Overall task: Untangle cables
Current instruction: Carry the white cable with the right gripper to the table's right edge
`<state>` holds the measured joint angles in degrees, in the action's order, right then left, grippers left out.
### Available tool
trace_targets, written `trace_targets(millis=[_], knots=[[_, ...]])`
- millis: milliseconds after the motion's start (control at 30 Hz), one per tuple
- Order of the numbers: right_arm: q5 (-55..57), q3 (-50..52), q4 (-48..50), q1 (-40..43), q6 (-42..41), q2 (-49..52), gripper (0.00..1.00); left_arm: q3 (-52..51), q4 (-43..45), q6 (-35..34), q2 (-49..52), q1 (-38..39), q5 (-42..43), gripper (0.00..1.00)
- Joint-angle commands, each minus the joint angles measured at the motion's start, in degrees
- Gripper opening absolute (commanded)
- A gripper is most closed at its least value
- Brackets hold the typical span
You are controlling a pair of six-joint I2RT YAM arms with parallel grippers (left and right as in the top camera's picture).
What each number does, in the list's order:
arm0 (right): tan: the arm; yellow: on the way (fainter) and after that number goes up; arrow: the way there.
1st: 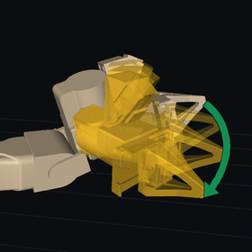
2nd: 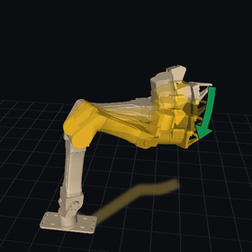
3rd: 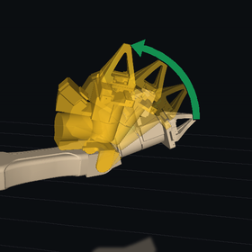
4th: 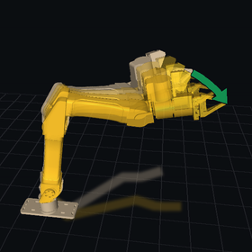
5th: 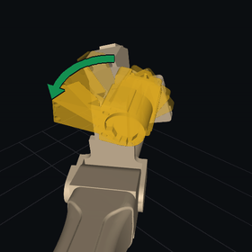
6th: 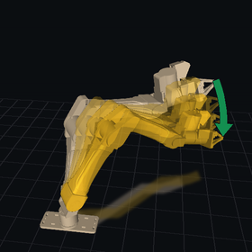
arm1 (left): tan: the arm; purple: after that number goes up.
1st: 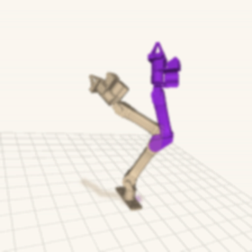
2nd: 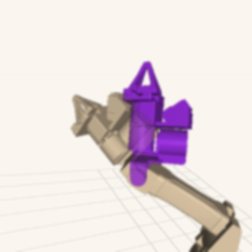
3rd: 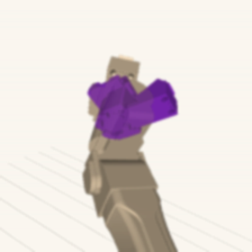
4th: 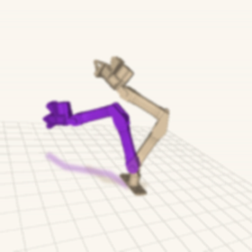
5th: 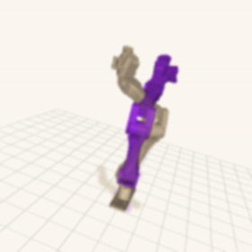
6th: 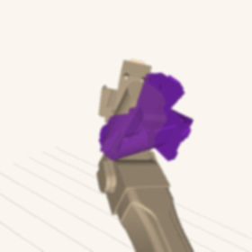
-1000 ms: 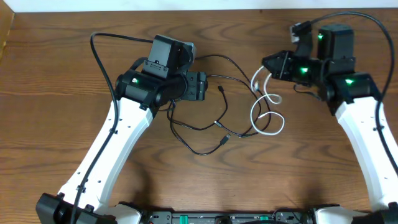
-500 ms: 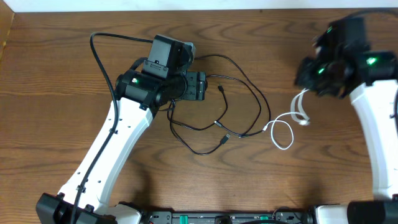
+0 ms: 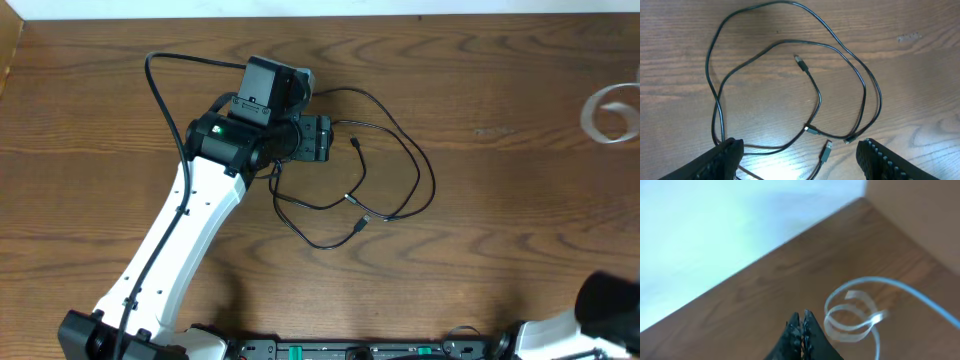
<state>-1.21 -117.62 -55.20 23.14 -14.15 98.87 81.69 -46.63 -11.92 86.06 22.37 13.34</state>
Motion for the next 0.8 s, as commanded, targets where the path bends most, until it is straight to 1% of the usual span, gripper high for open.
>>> trace_targets(millis=[0,200,233,267,300,333,367,400,467,500,567,667,767], knots=[[0.1,0.0,1.9,3.5,3.1,6.7,0.01,1.2,-0.2,0.7,0.1,-0.1,-0.5,0.77],[-2.8,0.0,5.8,7.2,3.7,18.0,0.01,1.2,-0.2,0.5,0.1,-0.1,-0.5,0.77],[-3.7,0.0,5.2,8.1,3.7,22.0,0.12,1.2,-0.2,0.3,0.1,-0.1,-0.5,0.77],[-3.7,0.0,4.2,8.4,3.2,23.3,0.34,1.2,-0.2,0.3,0.1,-0.1,-0.3,0.77],[-3.7,0.0,2.7,8.8,2.9,24.9,0.61,1.2,-0.2,0.1,0.1,0.0,-0.3,0.77],[-3.4,0.0,1.1,9.0,2.1,26.0,0.71,1.2,-0.2,-0.2,0.1,0.0,-0.3,0.77],[-3.2,0.0,-0.9,9.3,1.3,27.2,0.77,1.2,-0.2,-0.7,0.1,0.0,-0.3,0.77],[-3.2,0.0,-2.7,9.6,0.9,28.1,0.86,1.2,-0.1,-0.9,0.1,0.0,-0.3,0.77],[-3.2,0.0,-5.7,9.8,0.9,29.4,0.96,1.2,0.0,-0.8,0.1,0.0,-0.3,0.77],[-3.1,0.0,-7.3,9.8,0.9,29.7,0.99,1.2,0.2,-0.8,0.1,0.0,-0.3,0.77],[-2.7,0.0,-10.3,9.8,0.4,30.1,0.99,1.2,0.2,-0.8,0.1,0.0,-0.3,0.77],[-2.8,-0.8,-14.1,9.9,-2.7,30.0,0.99,1.2,0.2,-0.8,0.1,0.0,-0.3,0.77],[-5.1,-2.4,-20.0,9.9,-3.2,30.0,0.99,1.2,0.2,-0.8,0.1,0.0,-0.3,0.77]])
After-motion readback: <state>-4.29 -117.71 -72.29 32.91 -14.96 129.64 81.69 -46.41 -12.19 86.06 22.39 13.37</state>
